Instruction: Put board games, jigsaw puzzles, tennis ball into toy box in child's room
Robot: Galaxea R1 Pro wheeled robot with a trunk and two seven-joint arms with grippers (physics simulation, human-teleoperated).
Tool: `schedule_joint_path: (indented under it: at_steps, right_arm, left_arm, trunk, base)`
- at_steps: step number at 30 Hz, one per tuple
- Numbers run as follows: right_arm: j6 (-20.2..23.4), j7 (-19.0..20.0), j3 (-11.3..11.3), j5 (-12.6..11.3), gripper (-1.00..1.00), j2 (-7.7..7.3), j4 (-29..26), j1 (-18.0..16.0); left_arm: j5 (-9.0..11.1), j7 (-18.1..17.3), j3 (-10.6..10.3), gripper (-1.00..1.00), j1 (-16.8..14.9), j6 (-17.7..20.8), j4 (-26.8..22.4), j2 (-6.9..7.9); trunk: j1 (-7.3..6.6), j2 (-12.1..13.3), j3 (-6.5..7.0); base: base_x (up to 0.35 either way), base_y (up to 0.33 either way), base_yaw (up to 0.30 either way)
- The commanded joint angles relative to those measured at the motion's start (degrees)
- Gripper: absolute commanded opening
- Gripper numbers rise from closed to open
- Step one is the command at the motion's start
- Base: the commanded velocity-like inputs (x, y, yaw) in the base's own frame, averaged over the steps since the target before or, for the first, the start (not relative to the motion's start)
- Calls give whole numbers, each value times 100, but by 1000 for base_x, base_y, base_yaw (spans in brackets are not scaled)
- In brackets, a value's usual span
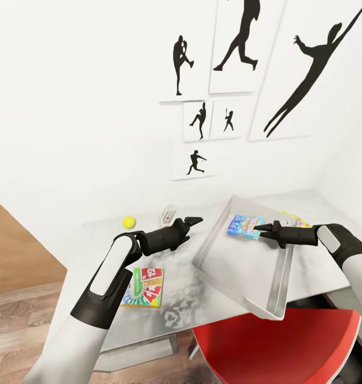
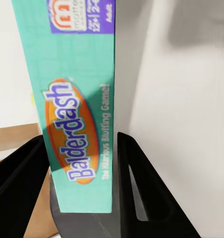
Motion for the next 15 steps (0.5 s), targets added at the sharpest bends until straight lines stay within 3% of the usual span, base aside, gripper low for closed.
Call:
schedule_joint_path:
  at_steps: [1,15]
  right_arm:
    - [17,8,19,-7,-100,-5,1,-23]
    - [17,-117,9,-24,-100,-6,-8,-109]
  left_arm:
    - [62,59,2,100,-4,5,-8,-2]
    - [82,0,12,100,36,16,-196,5]
  trunk:
    - [3,-12,-20]
    - [3,-12,-144]
  base:
    - [0,0,0]
    - [0,0,0]
